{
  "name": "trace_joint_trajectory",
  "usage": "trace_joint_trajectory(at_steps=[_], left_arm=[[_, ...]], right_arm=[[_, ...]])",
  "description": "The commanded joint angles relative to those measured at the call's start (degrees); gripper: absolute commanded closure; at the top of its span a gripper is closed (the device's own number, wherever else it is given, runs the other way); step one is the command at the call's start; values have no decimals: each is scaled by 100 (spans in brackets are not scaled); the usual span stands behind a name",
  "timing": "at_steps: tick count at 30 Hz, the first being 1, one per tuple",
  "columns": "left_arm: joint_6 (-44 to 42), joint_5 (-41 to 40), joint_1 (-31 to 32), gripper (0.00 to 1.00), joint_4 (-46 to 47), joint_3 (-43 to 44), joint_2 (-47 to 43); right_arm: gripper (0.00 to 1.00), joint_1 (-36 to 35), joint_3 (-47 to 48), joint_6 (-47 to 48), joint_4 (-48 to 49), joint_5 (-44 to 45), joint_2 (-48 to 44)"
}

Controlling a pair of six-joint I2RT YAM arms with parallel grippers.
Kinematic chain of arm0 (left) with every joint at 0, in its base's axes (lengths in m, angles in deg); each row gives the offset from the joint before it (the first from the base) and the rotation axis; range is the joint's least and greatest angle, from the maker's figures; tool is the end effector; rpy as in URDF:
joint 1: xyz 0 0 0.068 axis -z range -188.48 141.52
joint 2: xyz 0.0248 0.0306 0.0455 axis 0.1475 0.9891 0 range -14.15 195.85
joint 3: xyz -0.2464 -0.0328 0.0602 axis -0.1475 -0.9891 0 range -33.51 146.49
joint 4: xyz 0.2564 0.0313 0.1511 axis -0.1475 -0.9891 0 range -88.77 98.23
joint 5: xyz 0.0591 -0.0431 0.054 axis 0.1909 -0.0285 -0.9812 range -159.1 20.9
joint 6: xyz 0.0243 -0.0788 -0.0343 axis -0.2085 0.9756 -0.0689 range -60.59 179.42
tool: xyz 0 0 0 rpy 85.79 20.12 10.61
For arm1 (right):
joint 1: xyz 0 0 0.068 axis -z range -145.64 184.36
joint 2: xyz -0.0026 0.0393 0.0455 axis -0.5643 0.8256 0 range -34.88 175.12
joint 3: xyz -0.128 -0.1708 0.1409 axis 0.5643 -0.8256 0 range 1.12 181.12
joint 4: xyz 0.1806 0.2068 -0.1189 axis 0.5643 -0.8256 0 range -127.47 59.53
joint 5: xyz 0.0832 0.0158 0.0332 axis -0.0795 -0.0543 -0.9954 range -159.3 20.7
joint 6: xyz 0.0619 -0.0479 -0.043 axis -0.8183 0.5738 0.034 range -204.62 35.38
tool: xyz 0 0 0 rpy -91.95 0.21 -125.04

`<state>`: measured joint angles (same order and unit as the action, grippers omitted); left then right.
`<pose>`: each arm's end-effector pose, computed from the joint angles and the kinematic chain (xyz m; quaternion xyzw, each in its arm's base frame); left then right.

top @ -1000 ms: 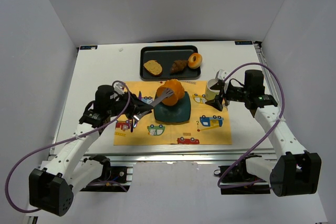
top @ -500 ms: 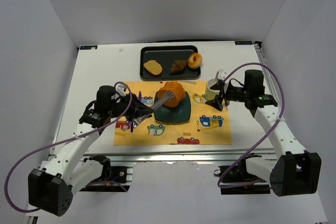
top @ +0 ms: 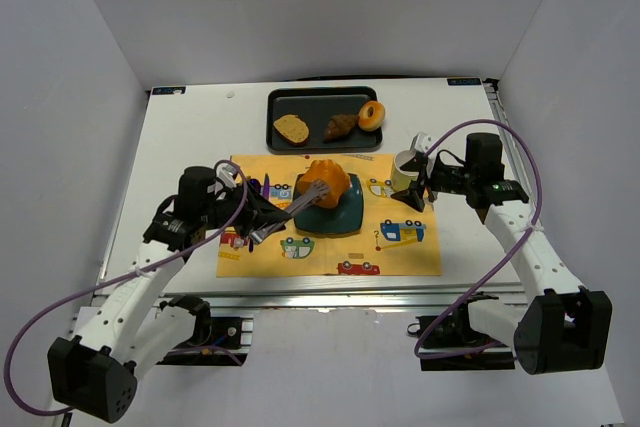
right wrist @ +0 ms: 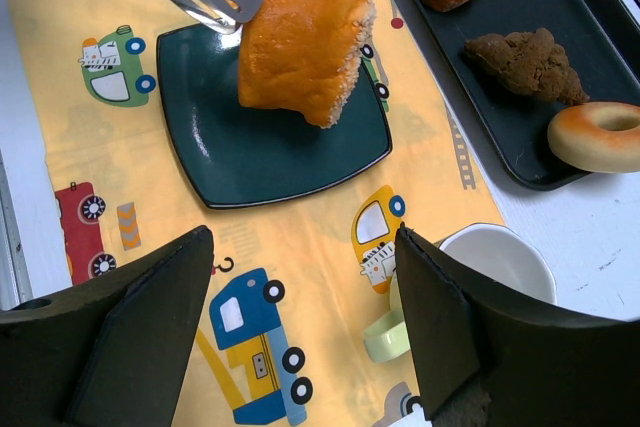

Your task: Place the bread

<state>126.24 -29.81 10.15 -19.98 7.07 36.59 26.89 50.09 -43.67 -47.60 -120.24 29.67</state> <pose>0.2317 -0.1313 0.2288 -0.2125 0.8337 -0.5006 0.0960 0.2987 0.1015 0.2502 -0.5129 0.6381 0.2367 0.5233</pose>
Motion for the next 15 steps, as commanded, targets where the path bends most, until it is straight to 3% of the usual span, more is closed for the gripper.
trace_joint_trajectory(at_steps=[1,8,11,13,15], left_arm=[[-108,149,26,55,-263,354,-205],[-618,439,26,59,-1335,705,-345],[-715,571,26,72,-1670,802,-442],[-654,580,26,89,-1618,872,-486],[-627,510,26,94,-1347,1013,-443]], right_arm=[[22,35,113,27,7,-65,-40],[22,43,113,18,25,-66,-66],[22,35,95,1,51,-109,-57],[22,35,78,-43,86,-136,-40],[22,35,60,-61,104,-153,-48]])
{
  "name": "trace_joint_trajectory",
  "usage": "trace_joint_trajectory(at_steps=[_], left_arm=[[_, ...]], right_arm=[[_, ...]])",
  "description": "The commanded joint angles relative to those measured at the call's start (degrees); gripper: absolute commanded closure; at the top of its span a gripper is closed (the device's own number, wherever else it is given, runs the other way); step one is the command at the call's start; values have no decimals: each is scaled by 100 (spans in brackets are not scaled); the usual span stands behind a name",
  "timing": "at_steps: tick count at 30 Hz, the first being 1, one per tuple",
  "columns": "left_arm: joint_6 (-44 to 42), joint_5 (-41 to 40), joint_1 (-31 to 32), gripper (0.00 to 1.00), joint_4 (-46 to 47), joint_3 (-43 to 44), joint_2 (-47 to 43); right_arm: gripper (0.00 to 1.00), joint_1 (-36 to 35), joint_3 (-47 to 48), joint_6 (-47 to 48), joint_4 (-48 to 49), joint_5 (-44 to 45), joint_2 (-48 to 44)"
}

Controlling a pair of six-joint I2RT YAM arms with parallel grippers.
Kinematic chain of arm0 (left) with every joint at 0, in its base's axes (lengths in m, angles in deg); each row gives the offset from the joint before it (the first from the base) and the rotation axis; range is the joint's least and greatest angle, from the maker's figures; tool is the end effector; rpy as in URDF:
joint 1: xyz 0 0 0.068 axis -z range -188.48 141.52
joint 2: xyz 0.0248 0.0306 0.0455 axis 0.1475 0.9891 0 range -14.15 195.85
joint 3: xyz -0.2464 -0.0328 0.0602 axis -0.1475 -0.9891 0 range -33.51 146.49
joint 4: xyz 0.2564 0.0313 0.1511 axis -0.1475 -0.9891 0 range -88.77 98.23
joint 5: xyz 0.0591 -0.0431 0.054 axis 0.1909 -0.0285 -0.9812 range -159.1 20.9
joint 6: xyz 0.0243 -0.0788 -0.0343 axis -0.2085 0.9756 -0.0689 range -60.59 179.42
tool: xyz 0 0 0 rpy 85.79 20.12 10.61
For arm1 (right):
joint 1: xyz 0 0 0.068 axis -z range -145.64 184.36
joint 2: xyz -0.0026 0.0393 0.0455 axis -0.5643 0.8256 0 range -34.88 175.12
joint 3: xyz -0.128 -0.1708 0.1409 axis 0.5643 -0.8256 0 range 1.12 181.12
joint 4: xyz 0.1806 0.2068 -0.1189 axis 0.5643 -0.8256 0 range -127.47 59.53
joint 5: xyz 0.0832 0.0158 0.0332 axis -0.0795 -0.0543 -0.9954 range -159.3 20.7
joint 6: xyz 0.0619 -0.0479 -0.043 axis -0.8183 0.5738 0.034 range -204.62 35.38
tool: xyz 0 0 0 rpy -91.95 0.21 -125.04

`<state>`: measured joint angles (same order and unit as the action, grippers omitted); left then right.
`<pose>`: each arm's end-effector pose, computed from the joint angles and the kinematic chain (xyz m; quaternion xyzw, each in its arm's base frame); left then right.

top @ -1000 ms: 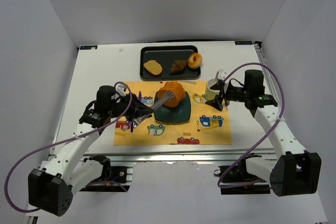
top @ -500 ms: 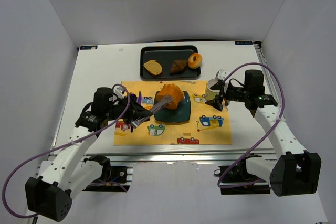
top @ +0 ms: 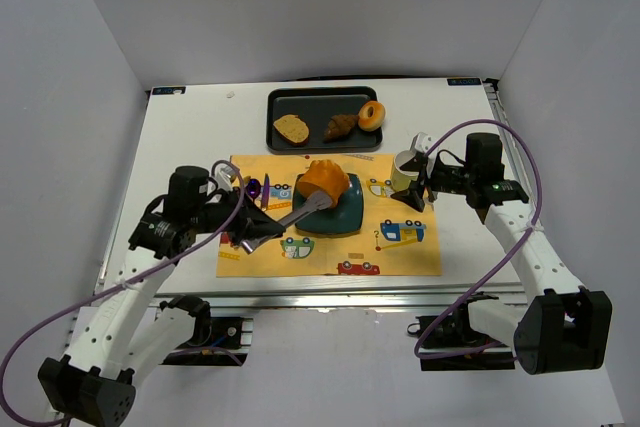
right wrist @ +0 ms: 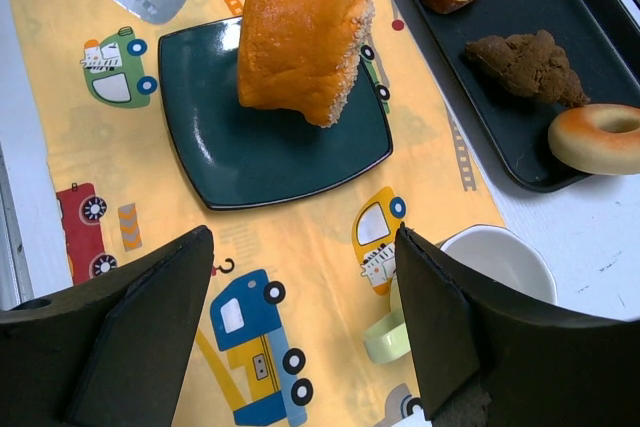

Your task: Place the bread

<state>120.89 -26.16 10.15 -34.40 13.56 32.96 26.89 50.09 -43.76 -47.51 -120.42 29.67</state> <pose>0.2050 -0.1263 0.2641 -0.1746 0.8471 -0.4969 0.0703 0.2986 0.1016 0.2504 -0.5129 0.6372 0.2381 0.5237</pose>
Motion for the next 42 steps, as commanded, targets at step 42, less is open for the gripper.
trace_joint_trajectory(at_steps=[42], left_arm=[[-6991,-3494,-3278,67,4072,-1218,3067]], right_arm=[[11,-71,1000,441,-915,-505,383]])
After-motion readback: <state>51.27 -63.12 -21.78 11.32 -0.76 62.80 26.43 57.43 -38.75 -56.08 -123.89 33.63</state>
